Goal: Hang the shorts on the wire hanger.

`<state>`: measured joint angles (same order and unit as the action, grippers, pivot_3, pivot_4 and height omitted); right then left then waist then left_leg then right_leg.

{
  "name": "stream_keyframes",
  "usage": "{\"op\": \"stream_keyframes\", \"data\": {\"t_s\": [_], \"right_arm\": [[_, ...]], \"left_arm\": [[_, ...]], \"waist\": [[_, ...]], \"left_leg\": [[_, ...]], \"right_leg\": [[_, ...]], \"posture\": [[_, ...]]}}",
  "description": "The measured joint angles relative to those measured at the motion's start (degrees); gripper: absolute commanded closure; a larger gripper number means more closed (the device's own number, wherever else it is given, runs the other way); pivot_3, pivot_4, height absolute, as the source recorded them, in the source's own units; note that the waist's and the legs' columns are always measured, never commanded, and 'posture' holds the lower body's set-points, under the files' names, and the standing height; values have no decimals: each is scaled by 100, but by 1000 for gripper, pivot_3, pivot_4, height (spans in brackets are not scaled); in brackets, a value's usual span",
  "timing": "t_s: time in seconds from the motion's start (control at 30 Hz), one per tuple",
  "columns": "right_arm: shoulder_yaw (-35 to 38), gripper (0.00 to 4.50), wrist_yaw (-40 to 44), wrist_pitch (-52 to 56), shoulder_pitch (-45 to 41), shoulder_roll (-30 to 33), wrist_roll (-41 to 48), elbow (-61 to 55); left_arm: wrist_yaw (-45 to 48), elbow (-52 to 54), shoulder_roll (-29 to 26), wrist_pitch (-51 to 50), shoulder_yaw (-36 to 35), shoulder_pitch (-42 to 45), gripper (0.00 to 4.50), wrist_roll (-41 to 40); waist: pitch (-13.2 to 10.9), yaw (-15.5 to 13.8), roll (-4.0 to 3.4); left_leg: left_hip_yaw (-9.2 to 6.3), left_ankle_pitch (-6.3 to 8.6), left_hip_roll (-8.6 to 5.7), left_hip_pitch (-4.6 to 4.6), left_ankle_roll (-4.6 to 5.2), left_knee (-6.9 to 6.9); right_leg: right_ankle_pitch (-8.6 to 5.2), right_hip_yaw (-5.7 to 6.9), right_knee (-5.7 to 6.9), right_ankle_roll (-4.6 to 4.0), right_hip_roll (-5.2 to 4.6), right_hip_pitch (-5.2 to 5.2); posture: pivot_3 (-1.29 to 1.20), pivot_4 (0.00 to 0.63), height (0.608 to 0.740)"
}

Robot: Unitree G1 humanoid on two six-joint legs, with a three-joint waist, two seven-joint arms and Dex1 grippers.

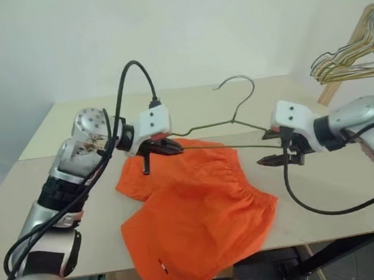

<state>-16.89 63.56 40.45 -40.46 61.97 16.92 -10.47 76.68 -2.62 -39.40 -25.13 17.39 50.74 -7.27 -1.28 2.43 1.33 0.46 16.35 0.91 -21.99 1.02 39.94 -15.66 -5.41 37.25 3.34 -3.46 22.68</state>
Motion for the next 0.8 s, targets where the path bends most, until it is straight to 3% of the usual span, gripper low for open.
{"op": "stream_keyframes", "data": {"t_s": [0.03, 0.07, 0.27, 0.3, 0.43, 0.6, 0.8], "right_arm": [[0, 2024, 61, -27, 0, -21, -9, 5], [0, 2200, 101, -43, 1, -32, -11, 5], [4, 4344, 360, -147, 7, -41, -101, -3], [3, 4475, 451, -178, 37, -41, -97, -49], [33, 4475, 633, -261, 150, -37, -88, -174], [319, 4500, 666, -133, 541, -30, 66, -564], [1136, 4500, 471, 554, 1466, 63, 625, -1057]], "left_arm": [[27, 19, -6, 0, 0, -4, 4500, -3], [37, 31, -7, 1, 0, -4, 4500, -13], [125, 60, -77, 156, -2, -30, 4500, -78], [122, 49, -110, 241, -28, -44, 4500, -72], [244, -38, -161, 869, -109, -223, 4500, -79], [599, -301, -89, 1743, -257, -400, 3181, -278], [683, -843, 49, 1812, -549, -439, 1335, -626]], "waist": [[0, -3, 0], [0, -4, 0], [0, -1, 0], [0, 5, 0], [3, 3, -5], [3, -26, -5], [3, -72, -5]], "left_leg": [[0, 0, -1, 0, 0, 0], [0, 0, -1, 0, 0, 1], [0, 0, 0, 1, 0, 2], [-1, 0, 1, 1, 0, 2], [0, 0, 1, 3, 0, 3], [0, 0, 1, 1, 0, 10], [-11, 0, 0, 4, 0, 14]], "right_leg": [[0, 1, 0, 0, 0, -1], [0, 1, 0, 0, 0, -1], [0, 2, 1, 0, 0, -2], [0, 2, 1, 0, 1, -1], [0, 1, 2, -1, 1, -2], [0, 6, 3, -1, 0, -6], [0, 15, 0, 0, 1, -17]], "posture": [[-33, 0, 740], [-33, 0, 740], [-34, 0, 740], [-34, 0, 740], [-32, 0, 740], [-31, 0, 740], [-28, 0, 740]]}}
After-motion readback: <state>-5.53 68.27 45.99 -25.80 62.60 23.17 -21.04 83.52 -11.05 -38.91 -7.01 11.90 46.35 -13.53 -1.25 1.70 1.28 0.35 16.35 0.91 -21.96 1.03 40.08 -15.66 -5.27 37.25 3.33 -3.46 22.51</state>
